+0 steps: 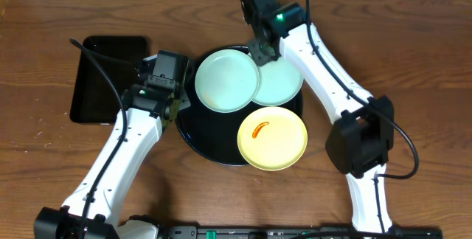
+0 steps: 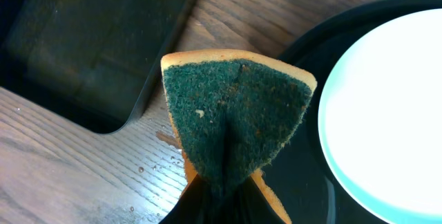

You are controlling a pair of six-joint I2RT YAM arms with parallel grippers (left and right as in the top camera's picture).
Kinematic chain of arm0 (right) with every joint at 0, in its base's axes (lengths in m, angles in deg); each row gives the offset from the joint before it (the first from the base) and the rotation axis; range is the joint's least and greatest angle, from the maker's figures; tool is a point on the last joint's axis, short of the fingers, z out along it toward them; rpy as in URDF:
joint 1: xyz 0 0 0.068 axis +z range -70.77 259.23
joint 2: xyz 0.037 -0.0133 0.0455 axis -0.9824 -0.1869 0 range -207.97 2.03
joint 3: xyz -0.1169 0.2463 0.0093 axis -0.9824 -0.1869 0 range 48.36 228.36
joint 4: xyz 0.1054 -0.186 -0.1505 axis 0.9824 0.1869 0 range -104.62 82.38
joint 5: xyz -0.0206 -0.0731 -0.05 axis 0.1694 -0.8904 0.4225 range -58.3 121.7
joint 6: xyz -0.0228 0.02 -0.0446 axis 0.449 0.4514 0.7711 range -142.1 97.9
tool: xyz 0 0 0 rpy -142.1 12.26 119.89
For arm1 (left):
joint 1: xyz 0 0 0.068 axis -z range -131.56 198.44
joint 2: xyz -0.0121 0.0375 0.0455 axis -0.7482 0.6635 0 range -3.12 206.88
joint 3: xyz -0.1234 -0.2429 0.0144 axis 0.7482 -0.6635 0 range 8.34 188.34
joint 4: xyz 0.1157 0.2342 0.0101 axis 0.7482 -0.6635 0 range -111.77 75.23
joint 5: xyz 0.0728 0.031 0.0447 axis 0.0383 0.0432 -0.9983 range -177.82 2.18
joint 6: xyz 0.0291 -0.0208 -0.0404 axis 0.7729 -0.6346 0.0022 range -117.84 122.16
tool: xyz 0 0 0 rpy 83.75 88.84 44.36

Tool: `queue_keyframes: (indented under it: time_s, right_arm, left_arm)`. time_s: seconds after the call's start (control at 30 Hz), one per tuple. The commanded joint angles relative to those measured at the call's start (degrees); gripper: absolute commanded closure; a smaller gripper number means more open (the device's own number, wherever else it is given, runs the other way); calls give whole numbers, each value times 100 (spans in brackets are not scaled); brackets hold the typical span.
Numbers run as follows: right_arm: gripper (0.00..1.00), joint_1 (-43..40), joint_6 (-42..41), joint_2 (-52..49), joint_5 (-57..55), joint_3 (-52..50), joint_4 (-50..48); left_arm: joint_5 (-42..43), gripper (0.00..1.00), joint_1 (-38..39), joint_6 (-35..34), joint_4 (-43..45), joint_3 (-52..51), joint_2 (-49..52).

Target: Clean dirty plates on tray and stack at the side

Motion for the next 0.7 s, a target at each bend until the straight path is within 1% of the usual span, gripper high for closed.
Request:
queue_keyframes:
  time_s: [0.0, 0.3, 0.47, 0.67]
  right_arm:
    - [53, 63, -94, 149, 476, -400, -188]
    - [53, 138, -417, 149, 590, -1134, -848]
    - [54, 138, -422, 149, 955, -1335, -1060]
    - [54, 151, -481, 149, 957, -1545, -1279]
  left_arm:
    - [-15, 88, -31, -63, 9, -63, 35]
    - [-15, 88, -31, -63, 7, -63, 35]
    - [-15, 88, -31, -63, 7, -63, 35]
    - [-15, 88, -31, -63, 7, -63, 35]
